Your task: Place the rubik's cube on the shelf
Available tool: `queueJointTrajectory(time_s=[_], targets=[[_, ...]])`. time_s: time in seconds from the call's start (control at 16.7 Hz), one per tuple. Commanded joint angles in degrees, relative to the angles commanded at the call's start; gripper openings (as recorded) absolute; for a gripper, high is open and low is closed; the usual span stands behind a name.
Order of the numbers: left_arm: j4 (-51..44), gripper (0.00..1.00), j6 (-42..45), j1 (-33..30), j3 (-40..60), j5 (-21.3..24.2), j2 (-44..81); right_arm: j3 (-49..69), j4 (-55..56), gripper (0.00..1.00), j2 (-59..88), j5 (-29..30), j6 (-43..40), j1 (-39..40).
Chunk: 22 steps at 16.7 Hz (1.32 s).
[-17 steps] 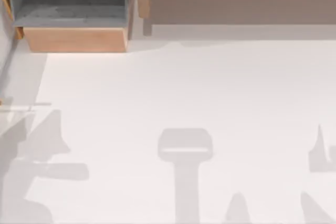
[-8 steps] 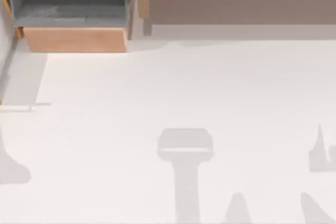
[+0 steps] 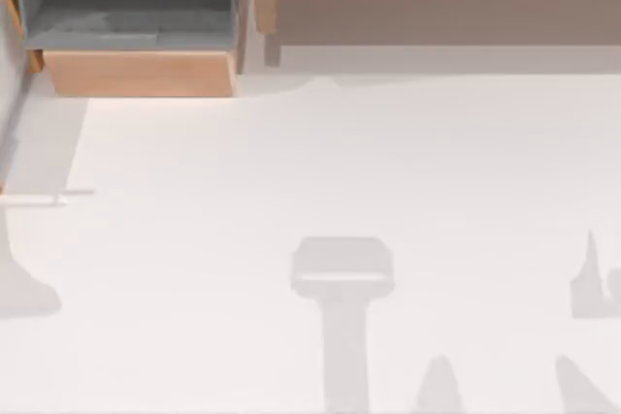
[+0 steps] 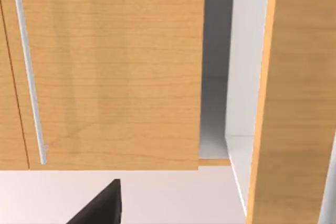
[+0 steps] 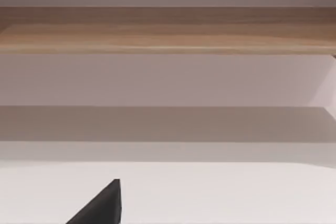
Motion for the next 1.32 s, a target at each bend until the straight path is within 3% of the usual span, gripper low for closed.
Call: queueJointTrajectory(time_s=[0.3, 1.08, 1.32], targets=[[-0.4, 1.0, 0.0, -0.6, 0.8, -0.6, 0.3, 0.0, 0.0, 1.0, 0.0, 0.0, 0.0, 0.0], [-0.4, 0.02, 0.0, -0.6, 0.8, -0.6, 0.3, 0.0, 0.0, 1.0, 0.0, 0.0, 0.0, 0.0], [-0.4, 0.0, 0.0, -0.6, 0.8, -0.6, 0.3, 0.0, 0.0, 1.0, 0.0, 0.0, 0.0, 0.0]])
